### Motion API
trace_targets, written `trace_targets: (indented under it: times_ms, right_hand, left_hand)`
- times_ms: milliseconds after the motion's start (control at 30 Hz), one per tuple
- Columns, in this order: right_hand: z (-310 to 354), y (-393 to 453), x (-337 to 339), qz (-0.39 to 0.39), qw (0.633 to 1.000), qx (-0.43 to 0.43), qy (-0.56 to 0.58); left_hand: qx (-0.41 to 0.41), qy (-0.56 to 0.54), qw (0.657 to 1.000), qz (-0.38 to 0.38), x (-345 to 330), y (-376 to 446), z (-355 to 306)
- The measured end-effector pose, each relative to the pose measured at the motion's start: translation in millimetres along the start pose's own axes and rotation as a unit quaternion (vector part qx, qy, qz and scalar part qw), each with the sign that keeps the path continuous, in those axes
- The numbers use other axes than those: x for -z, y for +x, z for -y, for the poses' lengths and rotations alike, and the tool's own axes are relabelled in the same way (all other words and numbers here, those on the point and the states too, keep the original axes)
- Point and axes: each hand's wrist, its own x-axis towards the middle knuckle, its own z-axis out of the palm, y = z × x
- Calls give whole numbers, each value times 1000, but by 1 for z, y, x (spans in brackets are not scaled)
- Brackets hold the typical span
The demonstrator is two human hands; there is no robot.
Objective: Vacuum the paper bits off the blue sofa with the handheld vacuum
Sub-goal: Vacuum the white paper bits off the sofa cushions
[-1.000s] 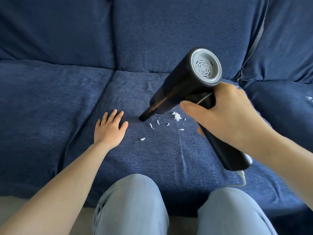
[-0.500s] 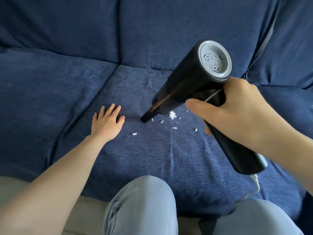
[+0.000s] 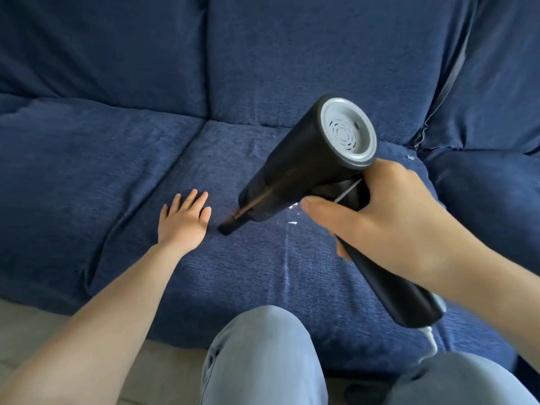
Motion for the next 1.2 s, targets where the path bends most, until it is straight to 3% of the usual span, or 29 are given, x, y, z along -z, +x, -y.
trace_targets:
  times_ms: [367, 567, 900, 1200]
  right_hand:
    - [-2, 19, -24, -13, 1000, -3, 9]
    - [-13, 23, -3, -71, 997, -4, -37]
    - [-26, 15, 23, -68, 997, -25, -41]
    - [-34, 4, 38, -62, 996, -31, -47]
  left_hand:
    - [-12, 8, 1000, -6, 0, 2, 1]
    - [-13, 0, 1000, -27, 1, 2, -3]
    - [-92, 9, 996, -17, 2, 1, -39]
    - [-80, 17, 997, 4, 1, 7, -51]
